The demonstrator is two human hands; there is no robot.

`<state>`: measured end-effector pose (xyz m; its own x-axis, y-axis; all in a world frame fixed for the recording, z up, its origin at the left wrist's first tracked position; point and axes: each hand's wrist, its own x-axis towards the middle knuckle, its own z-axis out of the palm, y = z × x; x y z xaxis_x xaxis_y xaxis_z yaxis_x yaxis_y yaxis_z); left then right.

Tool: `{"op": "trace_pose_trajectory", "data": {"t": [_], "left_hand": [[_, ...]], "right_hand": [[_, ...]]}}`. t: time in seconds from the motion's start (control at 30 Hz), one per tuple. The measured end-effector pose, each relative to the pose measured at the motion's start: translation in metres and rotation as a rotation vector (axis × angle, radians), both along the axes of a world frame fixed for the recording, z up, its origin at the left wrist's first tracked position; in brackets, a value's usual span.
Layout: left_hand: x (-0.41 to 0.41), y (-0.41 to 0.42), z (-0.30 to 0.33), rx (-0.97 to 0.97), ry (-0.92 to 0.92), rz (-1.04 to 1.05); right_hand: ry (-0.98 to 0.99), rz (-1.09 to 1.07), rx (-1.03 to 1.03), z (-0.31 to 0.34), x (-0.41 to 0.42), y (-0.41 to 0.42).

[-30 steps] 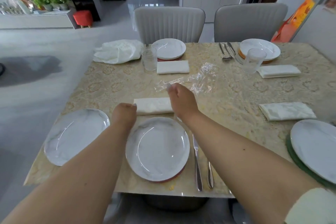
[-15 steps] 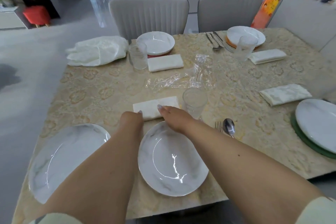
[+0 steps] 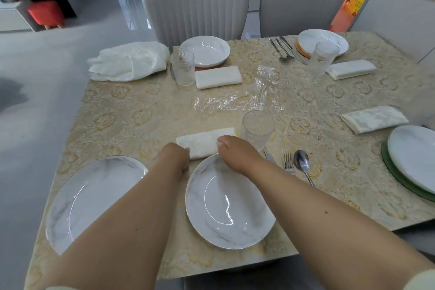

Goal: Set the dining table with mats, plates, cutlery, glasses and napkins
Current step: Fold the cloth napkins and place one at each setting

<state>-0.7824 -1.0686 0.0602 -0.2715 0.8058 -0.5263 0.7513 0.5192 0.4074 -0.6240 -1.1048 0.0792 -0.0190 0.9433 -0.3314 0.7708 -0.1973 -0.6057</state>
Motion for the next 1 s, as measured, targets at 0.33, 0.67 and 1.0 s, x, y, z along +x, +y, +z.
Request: {"op": "trace_pose_trajectory", "data": {"t": [0.33,0.67,1.0], "left_hand": [[0.003,-0.007,-0.017,0.156,-0.183,0.117],[0.005,-0.013,-0.001,0.169,-0.050,0.089],[-0.008,-0.046,0.028,0.393,-0.067,-0.071]], "right_hand": [[-0.009,0.000,-0.169,-0.011,0.001,0.014],[-0.072,0.094,-0.030,-0.005,-0.001,0.009],[0.062,-0.031,0.159,0.024,-0.013,-0.012]]}}
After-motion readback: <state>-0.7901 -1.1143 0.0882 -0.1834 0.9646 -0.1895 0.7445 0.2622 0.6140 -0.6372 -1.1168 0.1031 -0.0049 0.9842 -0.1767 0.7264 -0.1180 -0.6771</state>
